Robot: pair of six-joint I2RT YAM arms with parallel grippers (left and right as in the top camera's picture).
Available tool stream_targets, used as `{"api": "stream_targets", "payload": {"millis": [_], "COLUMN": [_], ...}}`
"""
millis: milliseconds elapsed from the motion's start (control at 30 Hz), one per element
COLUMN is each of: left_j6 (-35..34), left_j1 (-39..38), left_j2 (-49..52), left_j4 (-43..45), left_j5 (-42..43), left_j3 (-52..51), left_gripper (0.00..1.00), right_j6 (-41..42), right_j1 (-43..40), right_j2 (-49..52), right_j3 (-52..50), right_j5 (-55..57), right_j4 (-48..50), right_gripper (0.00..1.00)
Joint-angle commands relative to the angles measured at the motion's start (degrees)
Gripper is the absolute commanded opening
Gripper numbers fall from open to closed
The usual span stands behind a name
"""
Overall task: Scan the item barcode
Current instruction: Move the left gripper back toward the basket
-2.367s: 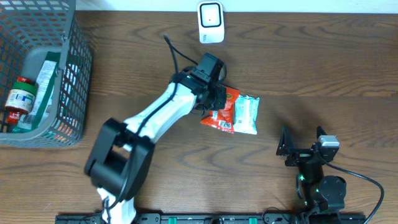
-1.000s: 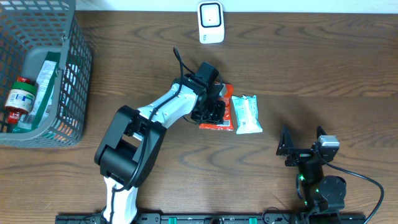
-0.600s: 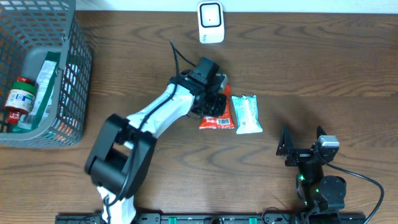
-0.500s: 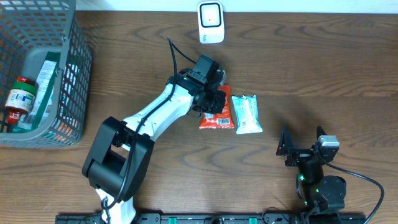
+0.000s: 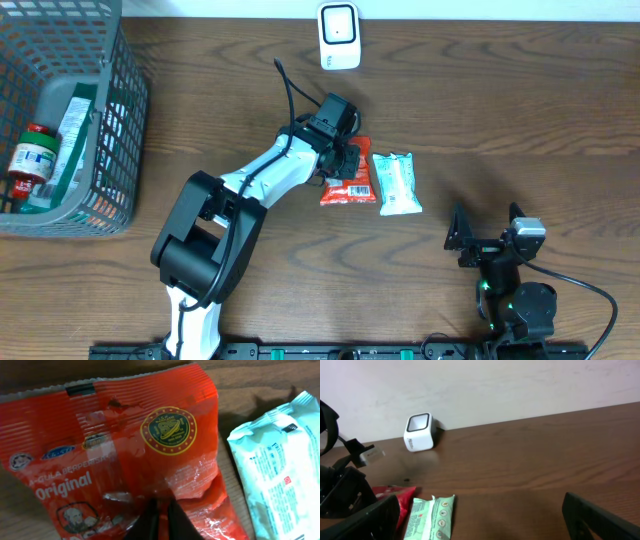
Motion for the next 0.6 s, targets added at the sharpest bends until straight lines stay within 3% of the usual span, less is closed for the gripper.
{"api": "stream_targets", "payload": {"millis": [0, 133, 367, 567], "left_j6": [0.50, 0.55, 0.79, 4.42], "left_j1": [0.11, 0.26, 3.32, 15.02], "left_j2": [0.22, -5.73, -19.69, -24.90], "left_j4": [-0.59, -2.03, -13.64, -30.27], "left_j5": [-2.14, -2.08, -10.58, -23.34], "left_j3": [1.05, 3.85, 15.19, 33.31], "left_gripper": [0.23, 0.51, 0.60, 0.66], "right_j6": [0.22, 0.22, 0.22, 0.22], "right_j1": [-0.33, -0.33, -0.33, -0.33], "right_j2": [-0.09, -0.11, -0.09, -0.09], "right_j3": [-0.04, -0.04, -0.04, -0.04], "right_j5": [-0.04, -0.04, -0.04, -0.04], "right_j4": [-0.20, -0.20, -0.20, -0.20], "right_gripper": [0.99, 0.99, 0.99, 0.99]}}
